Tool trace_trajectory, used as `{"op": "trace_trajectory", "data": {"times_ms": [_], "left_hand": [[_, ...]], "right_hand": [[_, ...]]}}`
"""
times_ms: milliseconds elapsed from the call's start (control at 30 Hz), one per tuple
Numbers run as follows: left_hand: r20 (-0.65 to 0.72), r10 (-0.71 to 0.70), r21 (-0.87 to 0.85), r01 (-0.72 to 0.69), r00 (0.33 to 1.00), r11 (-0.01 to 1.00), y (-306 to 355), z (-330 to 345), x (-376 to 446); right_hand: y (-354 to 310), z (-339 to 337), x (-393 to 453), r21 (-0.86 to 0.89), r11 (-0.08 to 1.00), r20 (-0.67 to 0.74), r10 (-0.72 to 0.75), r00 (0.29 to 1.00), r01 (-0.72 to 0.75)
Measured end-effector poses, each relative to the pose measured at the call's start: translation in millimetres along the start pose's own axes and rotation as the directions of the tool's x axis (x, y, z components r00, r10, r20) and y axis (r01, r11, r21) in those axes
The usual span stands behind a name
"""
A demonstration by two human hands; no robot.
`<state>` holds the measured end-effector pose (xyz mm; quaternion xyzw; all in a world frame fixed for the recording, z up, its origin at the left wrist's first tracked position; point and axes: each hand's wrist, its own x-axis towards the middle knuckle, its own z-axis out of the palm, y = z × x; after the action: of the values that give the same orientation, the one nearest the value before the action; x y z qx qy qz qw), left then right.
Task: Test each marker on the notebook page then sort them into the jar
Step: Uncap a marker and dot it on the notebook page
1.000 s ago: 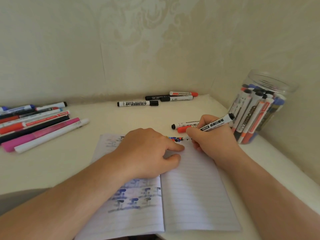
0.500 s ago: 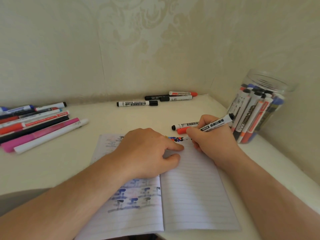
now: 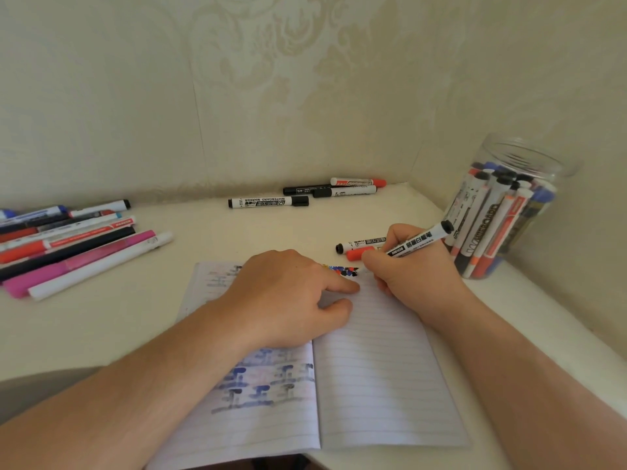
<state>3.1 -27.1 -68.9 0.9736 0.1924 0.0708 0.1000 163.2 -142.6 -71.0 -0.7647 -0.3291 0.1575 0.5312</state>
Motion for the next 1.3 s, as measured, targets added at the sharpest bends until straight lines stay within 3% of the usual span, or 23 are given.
{"op": "trace_trajectory", "data": {"times_ms": [333,433,500,600,833,1167,1300], "left_hand": [[-0.005,0.01,-0.025,-0.01,1.0,1.0,-1.0,1.3,-2.6],[-0.067,-0.003,-0.371,-0.022,0.998,0.929,-11.2,4.5,-5.6],[-0.13,-0.04,-0.515,-0.033,0.991,0.856,-18.8,4.7,-5.1],[-0.182,-0.092,-0.513,-0.015,0.979,0.858,-21.7,6.5,-2.4],[-0.191,-0.118,-0.559,-0.01,0.974,0.829,-21.7,5.3,-2.2],[-0.215,-0.108,-0.518,-0.019,0.971,0.855,-18.9,6.8,-4.0],[-0.266,-0.161,-0.627,-0.044,0.95,0.778,-25.3,8.1,-1.8]], "right_hand": [[2.4,-0.7,3.6,0.036,0.999,-0.011,0.015,1.0,-0.015],[-2.2,-5.3,2.3,0.164,0.986,0.017,0.025,1.0,-0.028],[-7.2,-11.1,-0.9,0.283,0.959,0.105,-0.003,0.994,-0.027],[-11.5,-18.9,-5.1,0.441,0.895,0.219,-0.038,0.975,-0.064],[-7.2,-23.0,-0.9,0.475,0.851,0.35,0.048,0.936,-0.221],[-4.4,-19.0,-0.8,0.381,0.915,0.329,-0.001,0.944,-0.131],[-3.1,-20.3,-3.1,0.372,0.927,0.276,-0.068,0.959,-0.042]]}}
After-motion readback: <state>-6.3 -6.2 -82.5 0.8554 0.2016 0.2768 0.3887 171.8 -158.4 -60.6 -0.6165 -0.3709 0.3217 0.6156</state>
